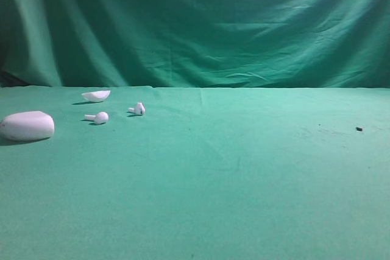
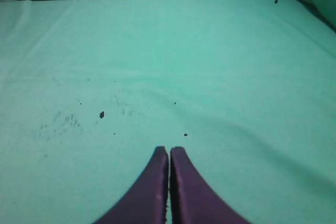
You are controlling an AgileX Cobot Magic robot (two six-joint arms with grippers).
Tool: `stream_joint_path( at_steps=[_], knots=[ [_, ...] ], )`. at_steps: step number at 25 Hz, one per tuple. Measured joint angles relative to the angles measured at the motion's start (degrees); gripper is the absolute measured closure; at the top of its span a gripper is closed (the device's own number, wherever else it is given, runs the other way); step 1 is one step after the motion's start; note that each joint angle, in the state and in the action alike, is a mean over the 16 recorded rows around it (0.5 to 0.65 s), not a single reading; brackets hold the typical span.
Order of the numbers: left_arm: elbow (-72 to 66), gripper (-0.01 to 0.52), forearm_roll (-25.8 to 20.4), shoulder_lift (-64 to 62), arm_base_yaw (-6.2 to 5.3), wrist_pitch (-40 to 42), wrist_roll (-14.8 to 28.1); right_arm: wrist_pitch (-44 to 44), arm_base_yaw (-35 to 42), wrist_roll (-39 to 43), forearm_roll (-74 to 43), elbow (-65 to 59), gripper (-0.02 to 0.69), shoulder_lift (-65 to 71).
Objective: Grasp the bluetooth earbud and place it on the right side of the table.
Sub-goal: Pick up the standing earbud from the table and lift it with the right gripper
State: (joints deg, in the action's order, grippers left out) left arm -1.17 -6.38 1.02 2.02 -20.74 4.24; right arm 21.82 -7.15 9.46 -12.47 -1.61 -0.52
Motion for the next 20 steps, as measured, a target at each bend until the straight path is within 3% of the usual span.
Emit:
stream_joint_path(
  at_steps=[13, 20],
  knots=[
    [0.0, 0.514, 0.0, 0.0, 0.00, 0.0, 0.0, -21.4, 0.0, 0.5, -3.2, 1.7, 0.665, 2.0],
    [0.0, 0.514, 0.0, 0.0, 0.00, 0.0, 0.0, -13.8, 0.0, 1.1, -1.5, 11.8, 0.665, 14.9]
  ],
)
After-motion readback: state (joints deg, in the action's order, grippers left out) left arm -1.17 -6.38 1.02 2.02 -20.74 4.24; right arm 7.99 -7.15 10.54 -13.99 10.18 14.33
